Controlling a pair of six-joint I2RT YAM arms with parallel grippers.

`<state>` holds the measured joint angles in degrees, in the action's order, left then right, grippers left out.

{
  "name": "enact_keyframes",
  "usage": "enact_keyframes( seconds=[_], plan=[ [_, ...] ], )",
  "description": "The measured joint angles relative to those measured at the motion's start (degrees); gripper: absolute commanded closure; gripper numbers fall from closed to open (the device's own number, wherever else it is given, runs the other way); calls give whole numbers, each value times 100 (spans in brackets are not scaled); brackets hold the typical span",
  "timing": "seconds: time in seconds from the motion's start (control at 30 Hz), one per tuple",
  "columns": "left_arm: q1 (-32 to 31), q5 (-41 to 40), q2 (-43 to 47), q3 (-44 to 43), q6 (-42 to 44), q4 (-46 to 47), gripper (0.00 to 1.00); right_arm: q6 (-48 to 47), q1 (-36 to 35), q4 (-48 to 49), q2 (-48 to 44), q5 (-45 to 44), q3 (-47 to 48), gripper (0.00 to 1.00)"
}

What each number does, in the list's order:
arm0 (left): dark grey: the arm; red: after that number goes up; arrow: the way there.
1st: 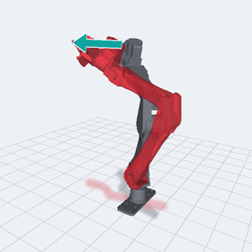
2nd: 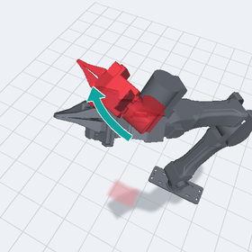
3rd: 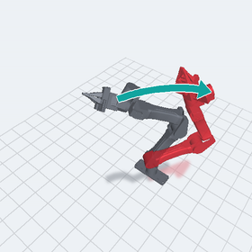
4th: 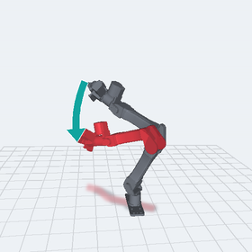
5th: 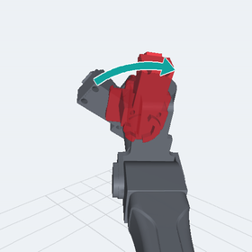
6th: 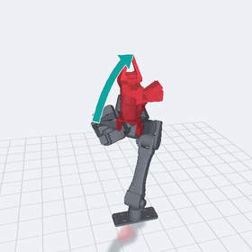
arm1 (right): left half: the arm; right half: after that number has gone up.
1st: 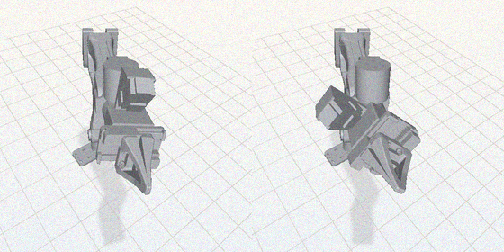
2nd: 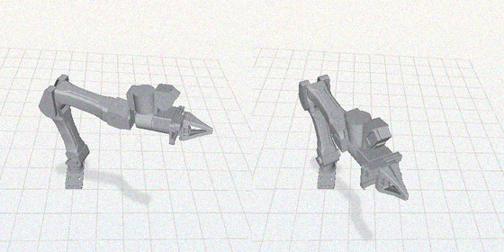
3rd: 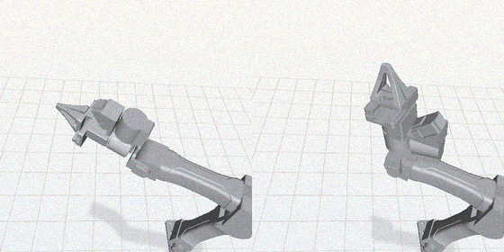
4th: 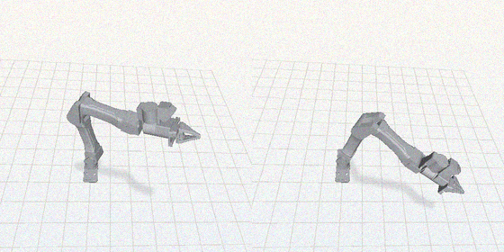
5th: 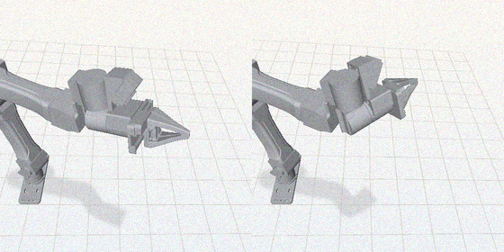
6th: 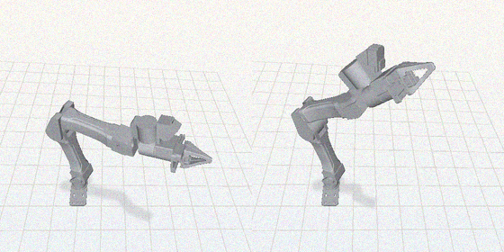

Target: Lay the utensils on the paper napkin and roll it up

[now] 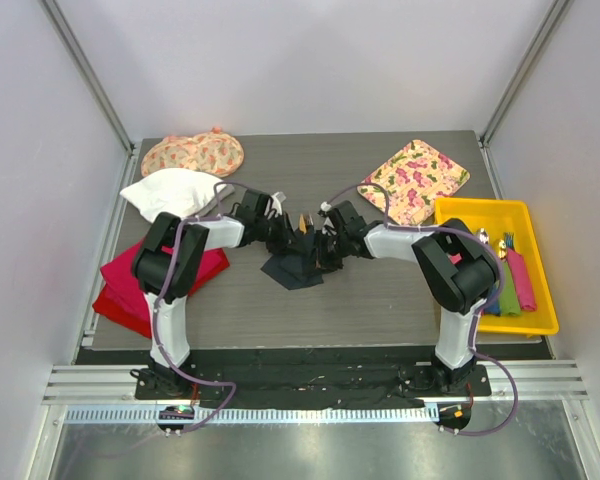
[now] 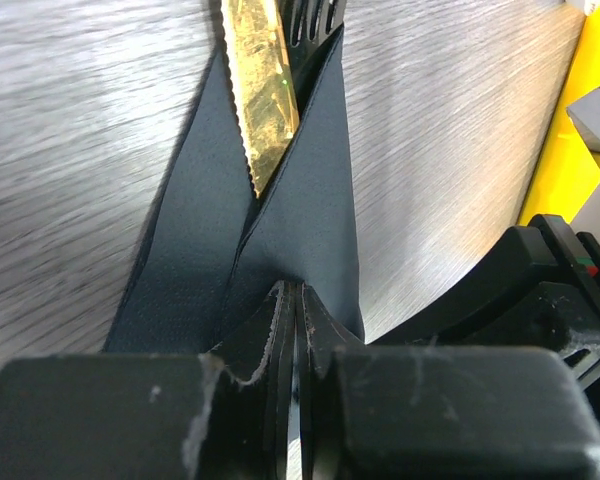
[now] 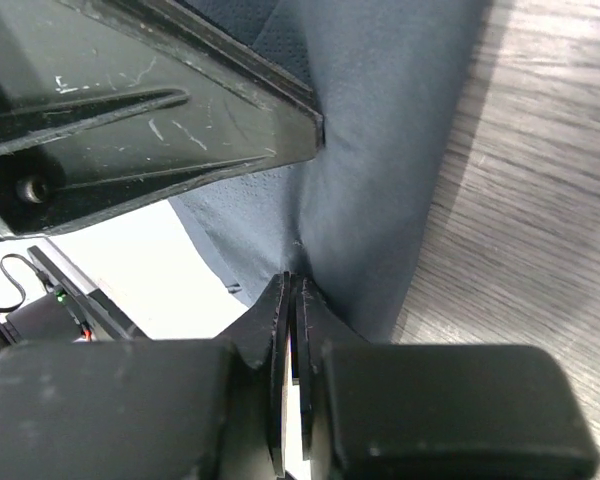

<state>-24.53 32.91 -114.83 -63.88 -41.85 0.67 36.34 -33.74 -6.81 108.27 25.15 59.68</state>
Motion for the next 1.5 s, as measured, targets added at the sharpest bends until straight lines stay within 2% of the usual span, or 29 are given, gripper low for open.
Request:
enact_keyframes(
  seconds=[0.3,0.43,0.67,0.93,1.2,1.5],
  plan=[
    [57,-98,181,164,13,22,81,-48,-20,-70,103,24,151,93],
    [92,-136,442,413,44,13,79,-42,-17,-66,127,59,162,93],
    [105,-144,645,584,197,-114,82,2,-17,-55,175,181,179,92],
    [109,-109,332,168,546,-581,87,48,13,72,177,297,181,82],
    [105,-33,136,-149,859,-732,88,184,299,205,177,638,376,82],
    [105,-22,136,-153,933,-737,88,835,772,997,348,1069,433,87]
  ],
)
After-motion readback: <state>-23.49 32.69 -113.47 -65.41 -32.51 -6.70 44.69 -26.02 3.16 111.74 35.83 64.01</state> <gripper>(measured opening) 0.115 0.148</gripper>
